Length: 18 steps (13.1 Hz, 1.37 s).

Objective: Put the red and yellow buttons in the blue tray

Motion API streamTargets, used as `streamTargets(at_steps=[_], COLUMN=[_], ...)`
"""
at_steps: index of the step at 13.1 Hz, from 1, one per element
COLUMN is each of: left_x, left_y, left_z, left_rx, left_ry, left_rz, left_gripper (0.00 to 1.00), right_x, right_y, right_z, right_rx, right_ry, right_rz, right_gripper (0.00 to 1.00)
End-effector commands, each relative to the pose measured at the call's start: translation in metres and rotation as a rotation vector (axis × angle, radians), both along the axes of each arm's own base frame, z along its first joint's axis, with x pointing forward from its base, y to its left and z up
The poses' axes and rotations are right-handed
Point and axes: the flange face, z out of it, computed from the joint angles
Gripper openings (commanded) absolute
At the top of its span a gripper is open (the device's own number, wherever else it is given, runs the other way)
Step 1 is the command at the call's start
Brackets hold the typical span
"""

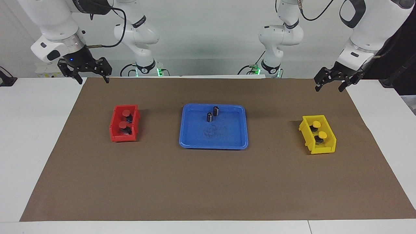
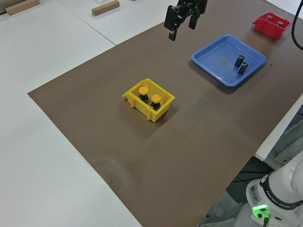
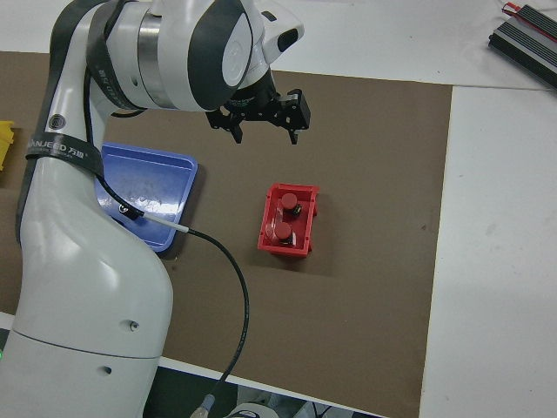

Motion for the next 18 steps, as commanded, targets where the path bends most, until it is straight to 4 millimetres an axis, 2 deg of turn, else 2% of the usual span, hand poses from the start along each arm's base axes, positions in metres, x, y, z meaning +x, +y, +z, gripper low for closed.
streamTargets(at_steps=[1,7,9,13,16,18], left_x=[-0.002,-0.004,-0.011,-0.011,-0.011,-0.005], left_y=[0.003,0.003,-0.003,-0.006,0.005,0.009], left_z=[0.003,0.003,0.002,0.002,0.003,0.009], left_rx=[0.010,0.010,0.012,0.012,0.010,0.008], left_ry=[0.005,0.013,0.053,0.053,0.042,0.018], left_rz=[0.012,0.009,-0.002,-0.001,0.008,0.007], left_gripper=[1.00,1.00,1.00,1.00,1.00,1.00], right_x=[0.001,-0.001,-0.002,-0.003,-0.002,0.005], right_y=[-0.002,0.001,0.000,-0.001,0.008,0.013], right_z=[0.002,0.003,0.001,-0.001,-0.002,-0.010], right_rx=[0.012,0.011,0.008,-0.004,0.011,0.012], right_ry=[-0.006,-0.002,-0.003,0.001,-0.001,-0.037], right_rz=[-0.021,-0.010,-0.016,-0.017,0.001,0.012], right_gripper=[1.00,1.00,1.00,1.00,1.00,1.00])
